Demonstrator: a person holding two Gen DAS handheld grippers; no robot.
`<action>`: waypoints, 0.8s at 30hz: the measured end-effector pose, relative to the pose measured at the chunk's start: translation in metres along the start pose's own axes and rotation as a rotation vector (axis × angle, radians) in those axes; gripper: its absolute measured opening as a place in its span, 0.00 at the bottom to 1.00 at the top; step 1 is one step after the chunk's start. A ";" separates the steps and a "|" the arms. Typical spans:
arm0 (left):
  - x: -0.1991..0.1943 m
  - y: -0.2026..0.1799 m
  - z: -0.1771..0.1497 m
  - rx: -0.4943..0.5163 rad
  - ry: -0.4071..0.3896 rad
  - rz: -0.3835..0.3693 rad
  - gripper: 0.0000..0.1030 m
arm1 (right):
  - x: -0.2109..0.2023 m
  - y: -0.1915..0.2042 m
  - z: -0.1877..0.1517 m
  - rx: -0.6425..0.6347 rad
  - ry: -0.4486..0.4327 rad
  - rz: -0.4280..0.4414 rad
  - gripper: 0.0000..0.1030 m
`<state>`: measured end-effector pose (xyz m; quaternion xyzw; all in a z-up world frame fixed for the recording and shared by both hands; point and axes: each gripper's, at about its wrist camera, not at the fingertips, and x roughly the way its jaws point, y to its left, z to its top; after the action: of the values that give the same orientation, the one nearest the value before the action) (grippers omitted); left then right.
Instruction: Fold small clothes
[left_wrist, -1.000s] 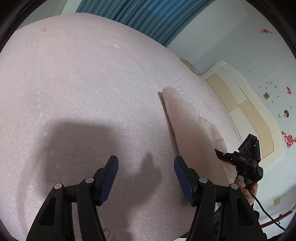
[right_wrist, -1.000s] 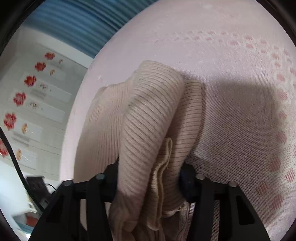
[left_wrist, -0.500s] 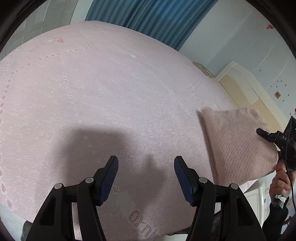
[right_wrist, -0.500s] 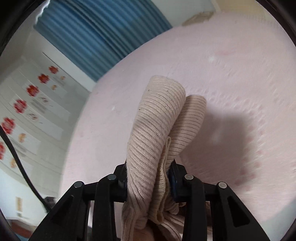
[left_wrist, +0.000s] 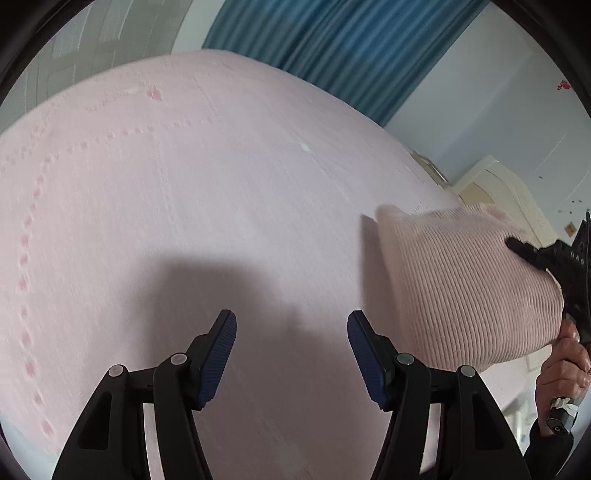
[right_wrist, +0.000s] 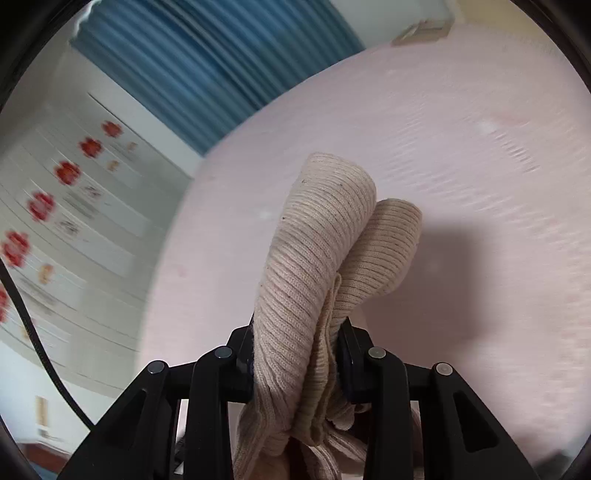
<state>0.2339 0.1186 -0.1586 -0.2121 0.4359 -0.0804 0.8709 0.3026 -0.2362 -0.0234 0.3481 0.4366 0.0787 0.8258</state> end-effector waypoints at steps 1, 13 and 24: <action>0.003 0.001 0.004 0.005 -0.012 0.010 0.59 | 0.012 -0.004 0.003 0.027 0.001 0.052 0.33; 0.082 -0.047 0.067 0.093 -0.002 0.032 0.59 | 0.105 -0.118 0.019 -0.059 0.149 -0.061 0.45; 0.108 -0.081 0.057 0.213 -0.054 -0.004 0.59 | 0.042 -0.104 0.015 -0.347 -0.031 -0.128 0.53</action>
<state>0.3482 0.0279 -0.1708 -0.1212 0.4008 -0.1221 0.8999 0.3216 -0.3031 -0.1121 0.1731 0.4249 0.0945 0.8835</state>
